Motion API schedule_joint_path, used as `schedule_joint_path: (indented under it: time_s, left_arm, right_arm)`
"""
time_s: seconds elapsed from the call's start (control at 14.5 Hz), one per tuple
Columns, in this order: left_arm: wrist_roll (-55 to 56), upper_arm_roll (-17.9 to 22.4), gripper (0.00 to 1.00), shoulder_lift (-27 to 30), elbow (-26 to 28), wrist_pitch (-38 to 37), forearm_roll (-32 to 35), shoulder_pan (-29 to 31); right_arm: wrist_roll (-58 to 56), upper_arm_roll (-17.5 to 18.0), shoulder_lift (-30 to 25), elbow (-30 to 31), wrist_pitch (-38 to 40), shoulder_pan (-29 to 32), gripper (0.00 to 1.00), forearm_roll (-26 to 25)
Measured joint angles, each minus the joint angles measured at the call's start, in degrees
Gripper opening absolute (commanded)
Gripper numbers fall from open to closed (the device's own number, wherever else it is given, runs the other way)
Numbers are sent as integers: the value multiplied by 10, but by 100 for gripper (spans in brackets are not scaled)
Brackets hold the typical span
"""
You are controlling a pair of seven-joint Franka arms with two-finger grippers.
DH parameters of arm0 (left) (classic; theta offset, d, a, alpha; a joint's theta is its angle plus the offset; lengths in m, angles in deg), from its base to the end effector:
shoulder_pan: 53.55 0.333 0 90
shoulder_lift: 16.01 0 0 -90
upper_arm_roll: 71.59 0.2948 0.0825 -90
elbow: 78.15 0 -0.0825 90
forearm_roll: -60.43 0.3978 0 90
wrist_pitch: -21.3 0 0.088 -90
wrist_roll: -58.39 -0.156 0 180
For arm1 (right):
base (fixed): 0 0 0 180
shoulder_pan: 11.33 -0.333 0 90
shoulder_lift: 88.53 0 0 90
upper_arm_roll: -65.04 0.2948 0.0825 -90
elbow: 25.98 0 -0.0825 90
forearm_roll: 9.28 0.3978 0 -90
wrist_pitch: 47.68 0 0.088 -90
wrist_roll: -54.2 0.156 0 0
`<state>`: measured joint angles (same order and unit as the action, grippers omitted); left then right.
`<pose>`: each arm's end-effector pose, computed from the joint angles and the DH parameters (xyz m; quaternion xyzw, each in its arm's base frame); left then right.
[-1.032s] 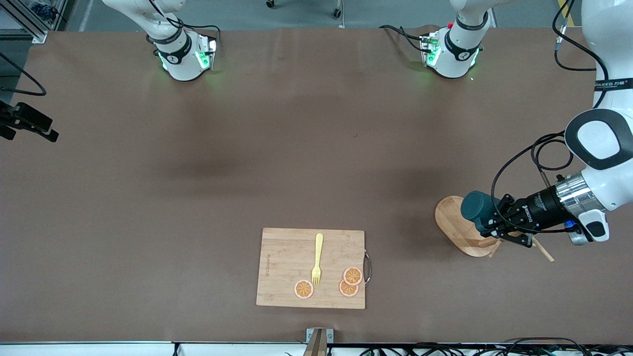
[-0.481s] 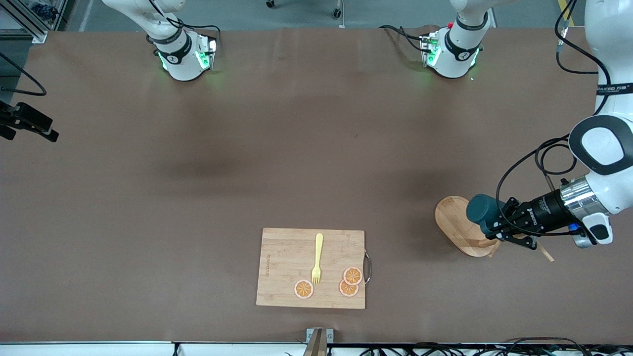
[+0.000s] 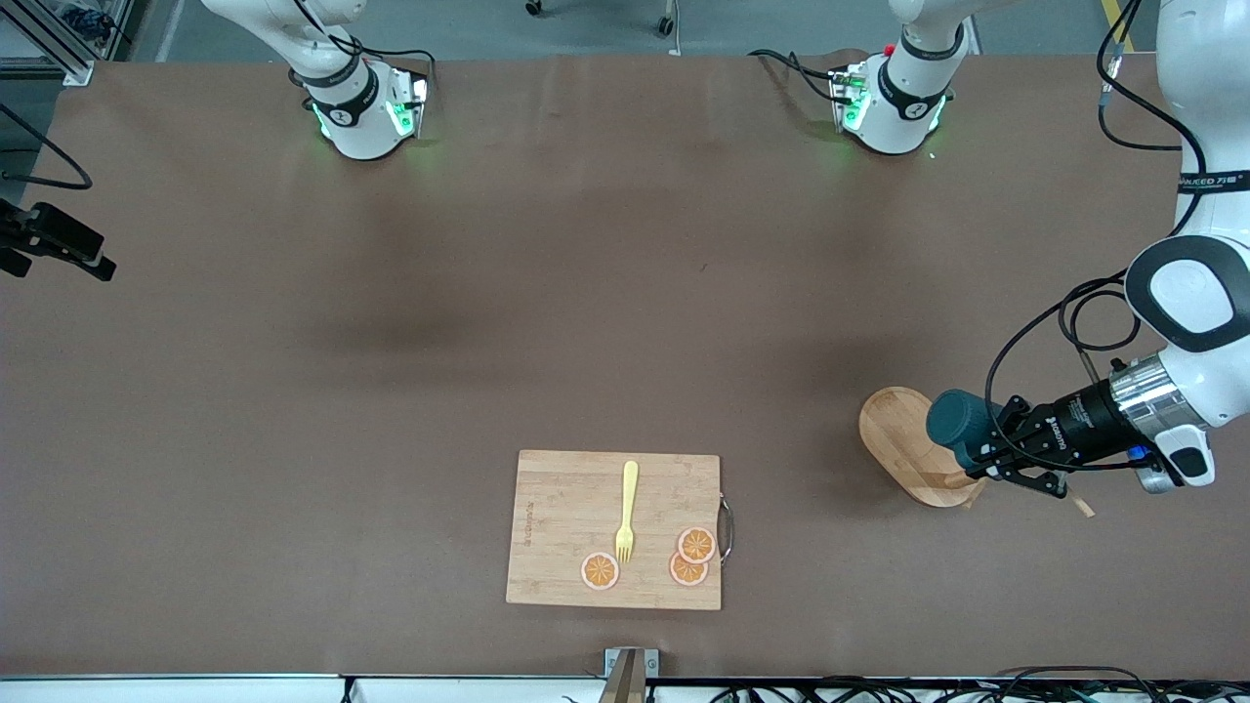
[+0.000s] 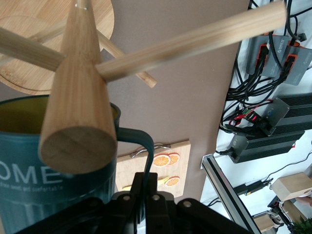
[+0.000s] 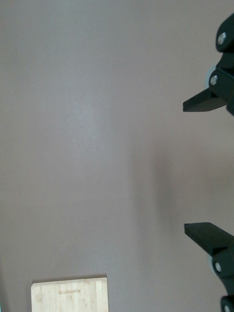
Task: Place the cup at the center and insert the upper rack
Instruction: 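Lower the mug onto the stand's central post with the left gripper, then open the left gripper and release the mug on the stand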
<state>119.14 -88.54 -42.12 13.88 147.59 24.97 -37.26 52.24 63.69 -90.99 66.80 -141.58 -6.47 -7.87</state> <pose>0.7100 -0.0307 0.3344 0.7145 0.6189 -0.1025 0.3097 0.5627 -0.0577 0.5612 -0.9987 0.0375 -0.0321 0.0105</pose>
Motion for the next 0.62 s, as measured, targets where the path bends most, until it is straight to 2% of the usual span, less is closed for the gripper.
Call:
schedule_joint_path:
  time_s: [0.14,0.21,0.28,0.41,0.62]
  left_arm:
    - [0,0,9,0,-3,0,0,0]
    - [0,0,23,0,-3,0,0,1]
    - [0,0,52,0,-3,0,0,1]
    - [0,1,100,0,-4,1,0,3]
    - [-5,1,100,0,-9,4,0,9]
  right_arm:
    - [0,0,0,-1,0,0,100,0]
    - [0,0,0,-2,-1,0,100,0]
    - [0,0,0,-2,-1,0,100,0]
    - [0,0,0,-3,-2,0,100,0]
    - [0,2,0,-3,-2,-1,100,0]
